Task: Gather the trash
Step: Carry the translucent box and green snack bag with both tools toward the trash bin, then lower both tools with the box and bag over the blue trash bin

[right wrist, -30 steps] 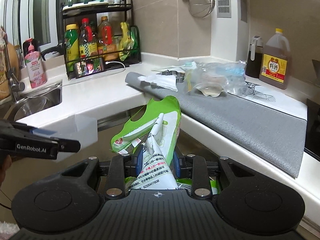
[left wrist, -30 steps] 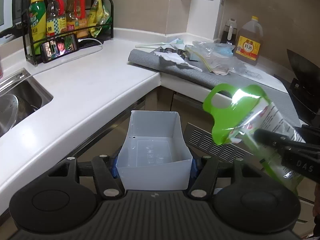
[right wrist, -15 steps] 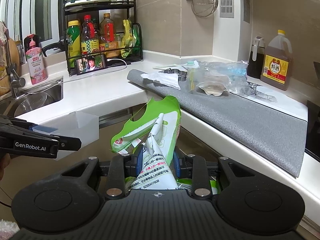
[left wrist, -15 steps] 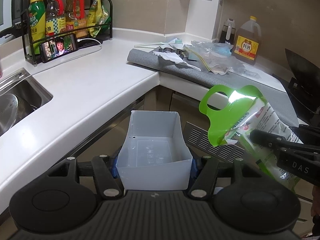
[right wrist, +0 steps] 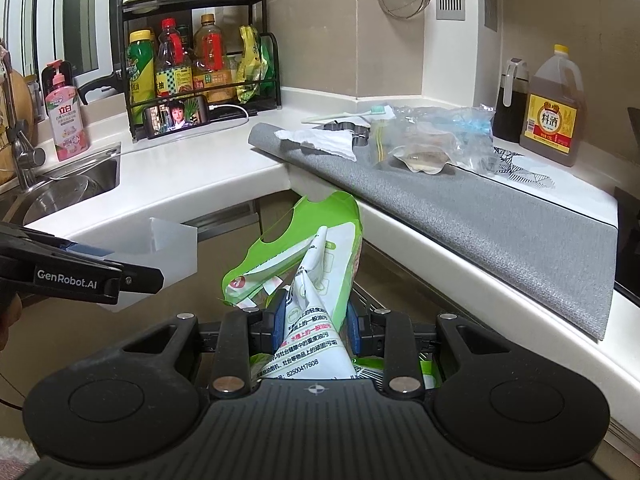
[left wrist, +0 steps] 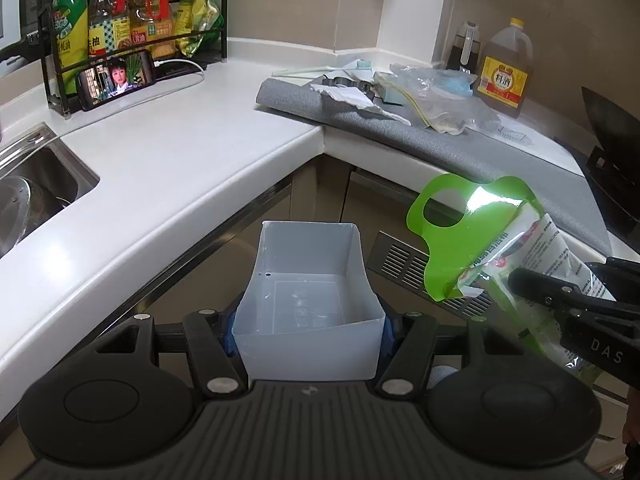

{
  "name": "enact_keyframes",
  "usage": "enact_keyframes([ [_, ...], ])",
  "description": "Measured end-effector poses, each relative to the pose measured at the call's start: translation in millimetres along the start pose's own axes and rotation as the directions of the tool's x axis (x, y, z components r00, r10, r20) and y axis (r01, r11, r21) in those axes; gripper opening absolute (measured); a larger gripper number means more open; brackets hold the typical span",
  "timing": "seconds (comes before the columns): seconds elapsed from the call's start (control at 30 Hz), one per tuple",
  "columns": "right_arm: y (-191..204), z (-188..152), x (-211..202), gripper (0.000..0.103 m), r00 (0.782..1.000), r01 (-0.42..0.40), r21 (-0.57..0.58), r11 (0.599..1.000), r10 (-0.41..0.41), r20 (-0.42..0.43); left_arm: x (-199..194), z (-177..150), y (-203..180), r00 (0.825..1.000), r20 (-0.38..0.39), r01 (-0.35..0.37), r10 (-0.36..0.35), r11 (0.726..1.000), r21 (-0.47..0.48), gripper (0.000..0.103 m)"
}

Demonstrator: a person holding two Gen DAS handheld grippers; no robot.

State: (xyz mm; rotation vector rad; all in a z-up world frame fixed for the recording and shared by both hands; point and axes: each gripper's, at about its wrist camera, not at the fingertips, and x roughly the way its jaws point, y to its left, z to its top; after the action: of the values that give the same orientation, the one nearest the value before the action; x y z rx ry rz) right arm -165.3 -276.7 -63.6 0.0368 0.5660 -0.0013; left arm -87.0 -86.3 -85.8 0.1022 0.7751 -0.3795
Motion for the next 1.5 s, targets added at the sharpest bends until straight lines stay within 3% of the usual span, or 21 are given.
enact_keyframes([
  [0.87, -8.7, -27.6, 64.0, 0.032, 0.982, 0.033, -0.018, 0.999, -0.036, -0.188, 67.6, -16.9, -1.3, 0.986, -0.165, 0.011, -0.005, 0.999, 0.035, 0.067],
  [1.5, -1.4, -39.9, 124.8, 0.032, 0.943, 0.01, -0.064, 0.998, -0.031, -0.331, 126.3, -28.0, -2.6, 0.952, -0.304, 0.031, -0.021, 0.999, 0.03, 0.067],
])
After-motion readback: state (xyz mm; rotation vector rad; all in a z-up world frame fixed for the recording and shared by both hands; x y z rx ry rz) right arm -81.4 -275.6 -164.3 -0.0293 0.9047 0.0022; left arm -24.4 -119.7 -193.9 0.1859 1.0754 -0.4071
